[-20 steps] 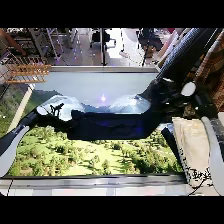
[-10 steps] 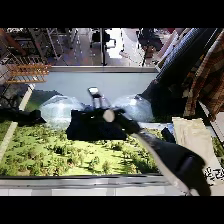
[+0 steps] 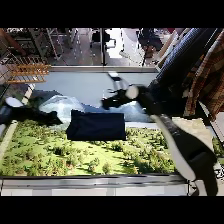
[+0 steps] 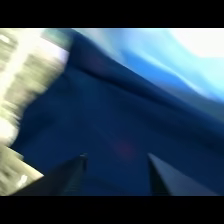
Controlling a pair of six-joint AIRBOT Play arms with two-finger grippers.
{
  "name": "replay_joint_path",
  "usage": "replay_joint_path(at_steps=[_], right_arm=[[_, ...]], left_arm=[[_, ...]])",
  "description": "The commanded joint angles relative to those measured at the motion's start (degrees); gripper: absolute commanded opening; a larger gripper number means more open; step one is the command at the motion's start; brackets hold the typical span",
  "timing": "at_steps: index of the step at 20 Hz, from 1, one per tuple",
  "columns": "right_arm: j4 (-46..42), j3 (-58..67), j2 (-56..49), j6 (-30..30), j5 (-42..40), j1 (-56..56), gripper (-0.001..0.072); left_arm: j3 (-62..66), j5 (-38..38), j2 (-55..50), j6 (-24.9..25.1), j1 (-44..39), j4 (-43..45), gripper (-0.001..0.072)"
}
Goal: Fold the clothes and pants, and hang the long-sleeved shirts on hangers.
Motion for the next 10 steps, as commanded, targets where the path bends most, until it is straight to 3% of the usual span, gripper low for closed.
replay_joint_path(at_steps=[1, 2, 5, 10], right_arm=[[1.64, -10.16, 5.40, 0.44, 11.39, -10.69, 0.0540], [4.44, -14.56, 5.97, 0.44, 11.69, -13.05, 0.0594], [15.93, -26.34, 5.49, -4.09, 7.98, -18.01, 0.0649], [30.25, -29.27, -3.89, -14.32, 2.36, -20.02, 0.0649]], left_arm=[[0.07, 6.86, -5.92, 0.37, -7.82, -2.23, 0.0131], [0.07, 8.33, -7.48, 0.37, -9.55, -2.19, 0.0131], [0.07, 9.35, -11.21, 0.24, -11.67, -2.21, 0.0130], [0.13, 9.38, -13.53, -0.52, -11.63, -2.23, 0.0130]])
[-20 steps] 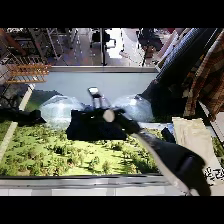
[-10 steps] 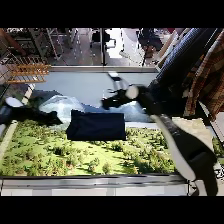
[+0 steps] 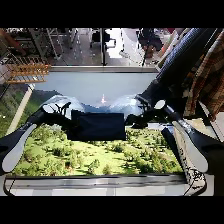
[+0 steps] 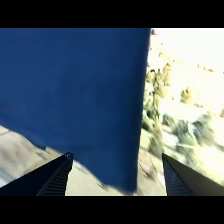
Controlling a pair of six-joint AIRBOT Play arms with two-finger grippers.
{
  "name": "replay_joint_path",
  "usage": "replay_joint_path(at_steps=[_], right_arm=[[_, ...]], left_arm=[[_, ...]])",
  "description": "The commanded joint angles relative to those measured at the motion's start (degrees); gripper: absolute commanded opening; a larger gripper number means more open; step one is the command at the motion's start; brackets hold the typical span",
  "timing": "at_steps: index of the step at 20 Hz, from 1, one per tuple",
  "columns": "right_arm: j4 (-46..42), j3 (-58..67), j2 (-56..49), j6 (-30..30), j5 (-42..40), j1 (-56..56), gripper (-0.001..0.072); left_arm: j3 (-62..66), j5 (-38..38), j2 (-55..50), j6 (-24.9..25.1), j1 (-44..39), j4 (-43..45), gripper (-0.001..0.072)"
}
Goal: Fold the clothes and pants, and hang the long-sleeved shirts on hangers.
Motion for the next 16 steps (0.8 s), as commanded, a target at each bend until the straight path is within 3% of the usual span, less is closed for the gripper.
replay_joint_path(at_steps=[1, 4, 5, 6, 7, 8, 9, 16], right_arm=[[12.92, -0.92, -6.88, -7.74, -1.77, -1.40, 0.0649], [18.47, 4.42, -12.28, -9.86, 0.15, 0.92, 0.0632], [18.47, 6.88, -13.55, -9.84, 0.48, 2.23, 0.0562], [18.45, 9.05, -14.47, -9.70, 0.59, 3.28, 0.0431], [18.01, 11.04, -14.75, -9.86, 0.59, 4.11, 0.0223], [16.87, 12.79, -14.53, -9.79, 1.20, 4.33, 0.0076], [15.45, 14.58, -13.75, -8.85, 2.43, 4.31, 0.0016], [2.78, 22.40, 6.60, 6.16, 3.98, -5.53, 0.0013]], left_arm=[[0.13, 0.79, -1.36, -0.22, -0.55, -0.11, 0.0130], [0.13, 0.72, -1.36, -1.16, -0.55, -0.13, 0.0129], [0.13, 0.72, -1.33, -1.31, -0.55, -0.37, 0.0127], [0.13, 0.46, -1.16, -1.29, -0.55, -0.52, 0.0118], [0.15, -0.22, -0.74, -1.25, -0.55, -0.50, 0.0113], [0.13, -1.73, 0.20, -0.81, -0.48, -0.46, 0.0078], [0.13, -3.93, 1.70, 0.07, -0.28, -0.50, 0.0078], [0.13, -17.70, 17.79, 0.70, 2.45, -0.04, 0.0078]])
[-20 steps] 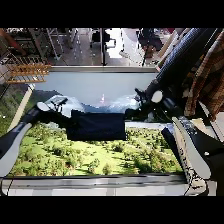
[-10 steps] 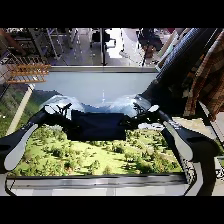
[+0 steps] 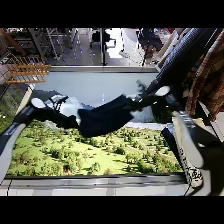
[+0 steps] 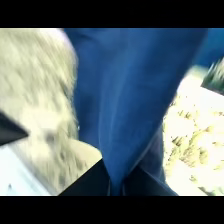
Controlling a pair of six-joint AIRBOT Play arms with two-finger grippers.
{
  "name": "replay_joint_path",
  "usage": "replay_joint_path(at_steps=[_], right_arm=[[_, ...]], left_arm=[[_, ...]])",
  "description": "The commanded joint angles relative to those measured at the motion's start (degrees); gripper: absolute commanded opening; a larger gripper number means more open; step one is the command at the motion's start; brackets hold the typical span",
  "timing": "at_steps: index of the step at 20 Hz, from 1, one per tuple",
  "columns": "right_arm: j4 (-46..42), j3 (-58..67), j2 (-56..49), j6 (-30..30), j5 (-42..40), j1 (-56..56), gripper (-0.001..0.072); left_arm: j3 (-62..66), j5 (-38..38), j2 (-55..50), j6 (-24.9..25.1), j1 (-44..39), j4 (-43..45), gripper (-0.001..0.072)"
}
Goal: Fold the clothes and pants, and hang the long-sleeved shirts on hangers.
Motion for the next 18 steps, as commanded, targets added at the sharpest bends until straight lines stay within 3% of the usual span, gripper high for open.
replay_joint_path(at_steps=[1, 6, 9, 14, 18], right_arm=[[-5.88, 3.93, 11.47, 8.81, 0.55, -8.11, 0.0013], [-7.13, 5.35, 25.20, 11.82, 8.50, -32.63, 0.0013], [-14.78, 1.27, 30.88, 14.53, 18.38, -47.12, 0.0013], [-26.36, -24.74, 44.94, 17.81, 25.16, -58.45, 0.0013], [-42.47, -39.47, 47.65, 19.10, 32.96, -59.69, 0.0014]], left_arm=[[0.07, -7.48, 8.11, 1.31, 0.85, 0.09, 0.0078], [0.02, -8.92, 13.57, 3.10, 0.85, 0.07, 0.0078], [0.00, -8.85, 13.53, 3.82, 0.81, 0.07, 0.0078], [0.00, -6.03, 13.51, 5.55, 0.72, 0.09, 0.0079], [0.00, -3.98, 13.49, 6.56, 0.72, 0.09, 0.0078]])
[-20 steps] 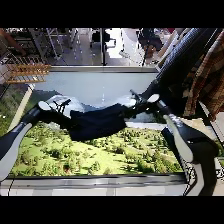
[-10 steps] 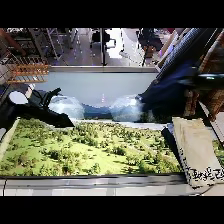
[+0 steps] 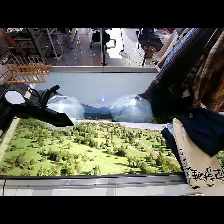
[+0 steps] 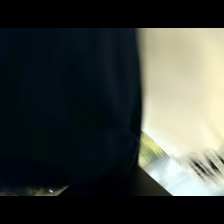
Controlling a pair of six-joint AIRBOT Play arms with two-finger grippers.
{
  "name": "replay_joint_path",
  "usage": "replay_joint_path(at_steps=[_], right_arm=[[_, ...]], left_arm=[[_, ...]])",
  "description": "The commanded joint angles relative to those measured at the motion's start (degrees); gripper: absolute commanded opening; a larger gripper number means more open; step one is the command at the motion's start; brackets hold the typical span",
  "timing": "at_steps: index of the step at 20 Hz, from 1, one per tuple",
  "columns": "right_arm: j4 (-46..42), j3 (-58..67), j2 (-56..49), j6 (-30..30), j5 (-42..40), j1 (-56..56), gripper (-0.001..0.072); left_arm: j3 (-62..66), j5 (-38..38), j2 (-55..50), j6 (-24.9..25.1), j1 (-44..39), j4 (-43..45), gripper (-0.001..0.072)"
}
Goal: Fold the clothes and pants, and hang the long-sleeved shirts on hangers.
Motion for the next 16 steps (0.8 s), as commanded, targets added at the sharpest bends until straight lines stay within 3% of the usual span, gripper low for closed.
replay_joint_path(at_steps=[1, 5, 6, 8, 9, 12, 14, 16], right_arm=[[-16.70, -13.03, 2.86, 1.46, 6.73, -2.27, 0.0014], [-28.44, -18.18, 0.15, 1.27, 3.41, -2.27, 0.0017], [-28.37, -18.16, -1.16, 0.70, 0.74, -2.27, 0.0111], [-26.77, -17.51, -3.04, -1.51, -3.50, -2.23, 0.0631], [-26.03, -15.89, -3.54, -3.30, -4.63, -2.23, 0.0665], [-23.47, -4.33, -3.93, -3.76, -7.85, -2.23, 0.0665], [-12.00, 4.00, -3.93, -3.76, -11.74, -1.88, 0.0665], [0.81, 8.74, -3.93, -5.33, -14.16, 2.29, 0.0665]], left_arm=[[0.02, 2.71, -0.11, 0.74, -0.04, 0.00, 0.0078], [0.00, 2.89, -2.14, 0.68, -0.24, -0.07, 0.0078], [0.00, 2.84, -2.73, 0.66, -0.28, -0.09, 0.0078], [0.00, 2.82, -3.63, 0.63, -0.26, -0.37, 0.0078], [0.02, 2.84, -3.78, 0.68, -0.22, -0.02, 0.0079], [0.09, 2.71, -2.97, -0.11, 1.62, 6.93, 0.0079], [0.11, 2.54, -0.72, -6.47, 3.54, 19.28, 0.0079], [0.09, 0.13, 3.30, -13.88, 4.96, 37.44, 0.0078]])
